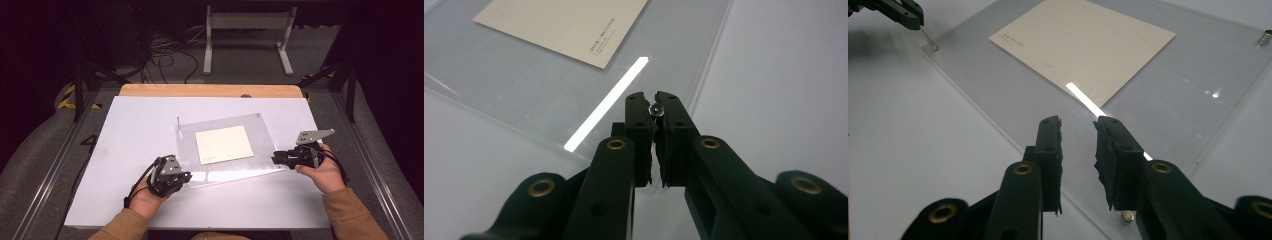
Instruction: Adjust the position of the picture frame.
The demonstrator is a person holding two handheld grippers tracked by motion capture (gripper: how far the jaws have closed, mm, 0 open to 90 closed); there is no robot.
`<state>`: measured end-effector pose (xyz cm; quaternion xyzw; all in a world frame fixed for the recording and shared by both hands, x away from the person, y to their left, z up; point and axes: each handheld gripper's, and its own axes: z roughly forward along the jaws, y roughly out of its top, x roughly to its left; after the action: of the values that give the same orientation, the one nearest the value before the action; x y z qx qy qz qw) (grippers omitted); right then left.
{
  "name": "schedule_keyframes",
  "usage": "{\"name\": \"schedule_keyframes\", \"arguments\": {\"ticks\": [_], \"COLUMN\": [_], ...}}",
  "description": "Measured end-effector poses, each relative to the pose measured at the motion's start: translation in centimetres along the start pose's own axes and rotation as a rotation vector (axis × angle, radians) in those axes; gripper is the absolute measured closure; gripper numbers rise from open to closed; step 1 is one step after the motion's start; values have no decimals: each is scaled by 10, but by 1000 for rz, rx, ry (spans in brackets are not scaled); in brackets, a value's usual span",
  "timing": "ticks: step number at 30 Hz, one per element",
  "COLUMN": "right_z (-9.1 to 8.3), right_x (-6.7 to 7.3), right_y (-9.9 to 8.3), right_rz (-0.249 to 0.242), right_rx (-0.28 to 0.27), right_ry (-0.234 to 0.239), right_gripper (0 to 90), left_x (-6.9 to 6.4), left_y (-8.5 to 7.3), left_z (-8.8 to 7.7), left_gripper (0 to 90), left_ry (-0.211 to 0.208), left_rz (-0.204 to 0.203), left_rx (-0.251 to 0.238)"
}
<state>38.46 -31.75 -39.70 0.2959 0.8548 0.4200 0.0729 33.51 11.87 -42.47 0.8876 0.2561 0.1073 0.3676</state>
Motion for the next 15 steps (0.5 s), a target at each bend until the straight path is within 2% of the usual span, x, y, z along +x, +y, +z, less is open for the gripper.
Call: {"name": "schedule_keyframes", "arguments": {"ticks": [2, 4, 9, 13, 14, 15], "right_z": [-1, -2, 0, 7, 10, 10], "right_x": [0, 0, 0, 1, 1, 1], "right_y": [0, 0, 1, 7, 10, 10], "right_rz": [-1, -2, -1, -43, -57, -57], "right_rx": [-3, -5, 6, 39, 55, 55], "right_ry": [0, 3, 6, 15, 18, 18], "right_gripper": [715, 714, 712, 779, 792, 792], "left_x": [4, 13, 45, 72, 79, 79], "left_y": [-2, -6, -17, -23, -23, -23], "left_z": [-6, -12, -22, -20, -19, -19], "left_gripper": [847, 847, 846, 845, 845, 845], "left_ry": [-3, 16, 121, 189, 218, 218], "left_rz": [-1, -19, -97, -159, -174, -174], "left_rx": [2, 8, 13, -10, -22, -22]}}
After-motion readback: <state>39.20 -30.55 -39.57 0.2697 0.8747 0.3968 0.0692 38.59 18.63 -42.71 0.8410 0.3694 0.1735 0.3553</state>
